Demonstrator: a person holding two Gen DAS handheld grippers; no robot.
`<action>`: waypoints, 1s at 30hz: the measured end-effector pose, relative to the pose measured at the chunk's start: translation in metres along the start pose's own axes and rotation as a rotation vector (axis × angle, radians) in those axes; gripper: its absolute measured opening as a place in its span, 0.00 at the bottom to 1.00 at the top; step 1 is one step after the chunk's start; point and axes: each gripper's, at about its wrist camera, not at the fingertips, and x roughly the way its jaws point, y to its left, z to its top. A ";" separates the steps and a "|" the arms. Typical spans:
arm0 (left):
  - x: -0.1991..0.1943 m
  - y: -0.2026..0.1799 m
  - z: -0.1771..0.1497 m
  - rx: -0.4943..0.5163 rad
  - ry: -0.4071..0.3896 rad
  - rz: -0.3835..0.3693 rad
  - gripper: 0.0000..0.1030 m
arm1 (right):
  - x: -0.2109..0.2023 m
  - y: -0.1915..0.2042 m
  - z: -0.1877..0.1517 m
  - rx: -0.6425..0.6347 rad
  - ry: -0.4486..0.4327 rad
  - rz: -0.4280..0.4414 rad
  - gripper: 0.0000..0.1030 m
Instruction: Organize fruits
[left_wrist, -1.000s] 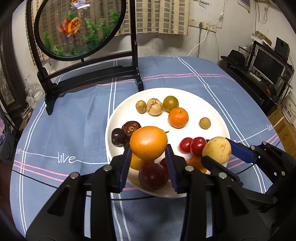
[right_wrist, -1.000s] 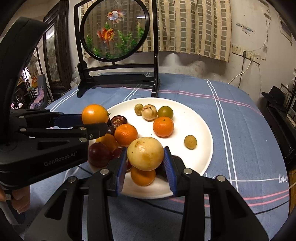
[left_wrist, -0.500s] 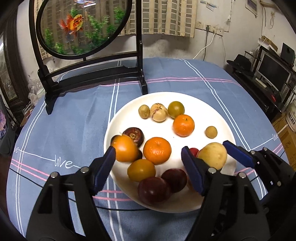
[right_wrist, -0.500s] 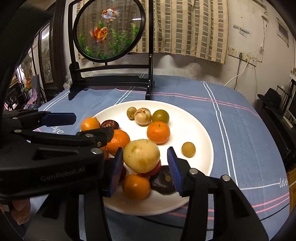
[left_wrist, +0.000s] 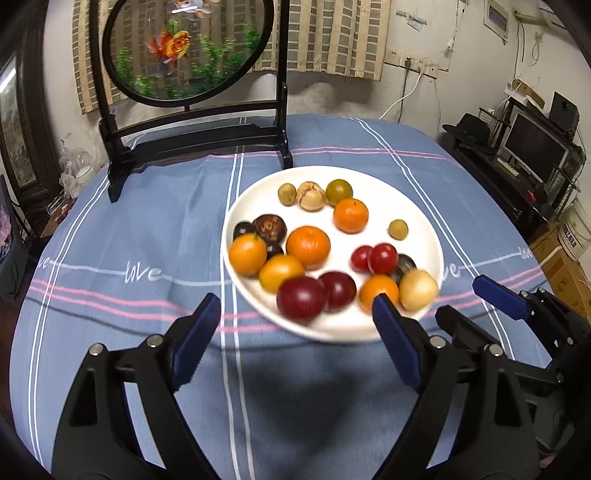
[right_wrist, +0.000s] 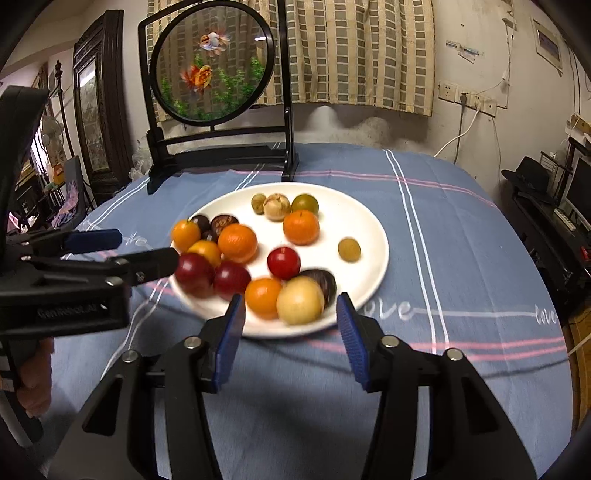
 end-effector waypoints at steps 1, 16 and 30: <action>-0.005 0.000 -0.006 -0.002 -0.002 0.000 0.86 | -0.003 0.000 -0.003 0.001 0.001 -0.001 0.53; -0.045 0.011 -0.066 0.002 -0.004 0.052 0.92 | -0.037 -0.005 -0.054 0.063 0.058 -0.058 0.59; -0.042 0.017 -0.082 -0.014 0.032 0.049 0.94 | -0.042 -0.006 -0.067 0.091 0.063 -0.048 0.59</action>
